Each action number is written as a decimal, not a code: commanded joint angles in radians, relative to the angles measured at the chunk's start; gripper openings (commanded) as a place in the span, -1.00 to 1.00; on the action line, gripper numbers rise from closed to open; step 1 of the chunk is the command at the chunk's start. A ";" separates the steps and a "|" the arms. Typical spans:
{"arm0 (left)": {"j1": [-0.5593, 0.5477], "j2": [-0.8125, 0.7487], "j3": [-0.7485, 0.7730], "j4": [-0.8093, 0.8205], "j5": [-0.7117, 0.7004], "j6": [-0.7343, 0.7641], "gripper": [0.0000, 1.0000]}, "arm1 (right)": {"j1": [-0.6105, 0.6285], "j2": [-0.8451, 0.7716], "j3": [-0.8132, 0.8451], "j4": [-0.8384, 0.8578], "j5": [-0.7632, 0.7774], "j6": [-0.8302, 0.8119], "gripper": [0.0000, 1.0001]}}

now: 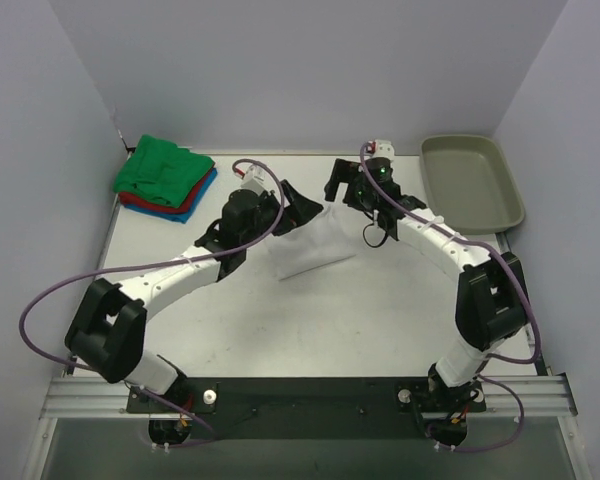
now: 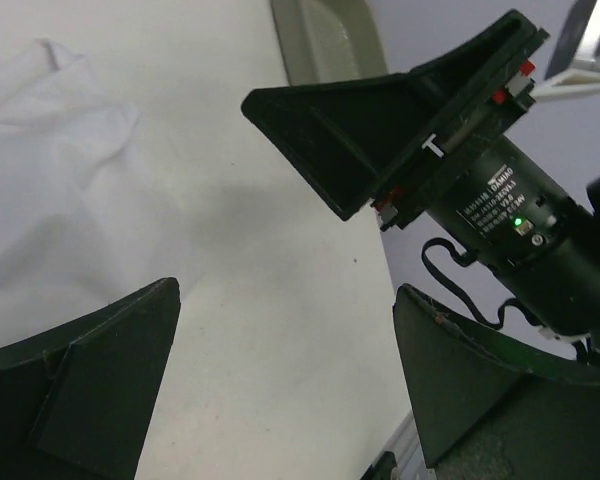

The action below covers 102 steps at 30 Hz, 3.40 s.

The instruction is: Fold and stack the t-shirts

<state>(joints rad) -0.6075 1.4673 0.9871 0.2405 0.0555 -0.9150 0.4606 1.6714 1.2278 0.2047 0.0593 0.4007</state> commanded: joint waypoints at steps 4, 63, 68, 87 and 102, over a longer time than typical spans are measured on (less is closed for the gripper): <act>0.009 0.285 -0.080 0.671 0.297 -0.191 0.95 | -0.181 -0.117 -0.096 0.028 -0.321 0.168 1.00; 0.064 -0.573 -0.326 -0.369 0.221 0.189 0.95 | 0.096 -0.581 -0.481 -0.081 -0.458 0.342 1.00; 0.161 -0.572 -0.383 -0.311 0.290 0.136 0.95 | 0.176 -0.486 -0.490 -0.004 -0.492 0.394 1.00; 0.224 -0.595 -0.418 -0.311 0.357 0.142 0.95 | 0.132 -0.106 -0.497 0.357 -0.587 0.457 1.00; 0.238 -0.598 -0.432 -0.313 0.388 0.148 0.95 | -0.109 0.188 -0.476 0.639 -0.702 0.474 1.00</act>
<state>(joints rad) -0.3771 0.8894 0.5556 -0.0879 0.4129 -0.7803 0.3985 1.8183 0.7364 0.7597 -0.6392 0.9096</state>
